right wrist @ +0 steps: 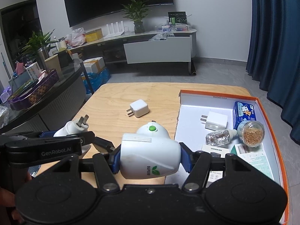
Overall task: Organize rigid objects
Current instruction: 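Carry diffuser with left tool while right tool carries its diffuser to orange-rimmed box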
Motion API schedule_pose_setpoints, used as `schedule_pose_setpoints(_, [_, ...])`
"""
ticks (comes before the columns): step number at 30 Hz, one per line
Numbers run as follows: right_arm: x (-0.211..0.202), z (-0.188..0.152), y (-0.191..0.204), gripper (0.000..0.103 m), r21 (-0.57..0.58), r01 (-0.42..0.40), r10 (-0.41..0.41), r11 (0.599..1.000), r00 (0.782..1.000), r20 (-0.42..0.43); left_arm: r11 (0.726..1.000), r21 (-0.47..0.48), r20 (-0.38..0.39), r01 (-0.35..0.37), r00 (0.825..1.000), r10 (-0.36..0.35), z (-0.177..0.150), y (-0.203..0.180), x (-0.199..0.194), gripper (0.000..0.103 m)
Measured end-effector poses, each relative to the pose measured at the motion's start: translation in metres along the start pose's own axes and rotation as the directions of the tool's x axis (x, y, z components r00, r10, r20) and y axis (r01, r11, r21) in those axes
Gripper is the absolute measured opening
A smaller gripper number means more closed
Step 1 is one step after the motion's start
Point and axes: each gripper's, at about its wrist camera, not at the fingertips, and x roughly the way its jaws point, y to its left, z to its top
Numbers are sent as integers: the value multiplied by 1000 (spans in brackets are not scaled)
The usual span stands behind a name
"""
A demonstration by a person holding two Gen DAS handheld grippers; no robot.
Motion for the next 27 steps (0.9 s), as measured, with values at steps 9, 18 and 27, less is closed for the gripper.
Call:
schedule_pose_setpoints(9, [-4,0,-5,73,12,6,-6,1000,1000,4,1000,11,1,15,1000,-15,1,-5,0,68])
schedule_pose_setpoints(18, [-13,-5,-18,73,35,28,-29,999,1000,8,998,31,0,47,999,-47,2,-19,-3,68])
schedule_pose_setpoints(27, [-23,-10,-44,73,75,70,-71,995,997,11,993,60,-9,97,995,-97,1,-39,0,68])
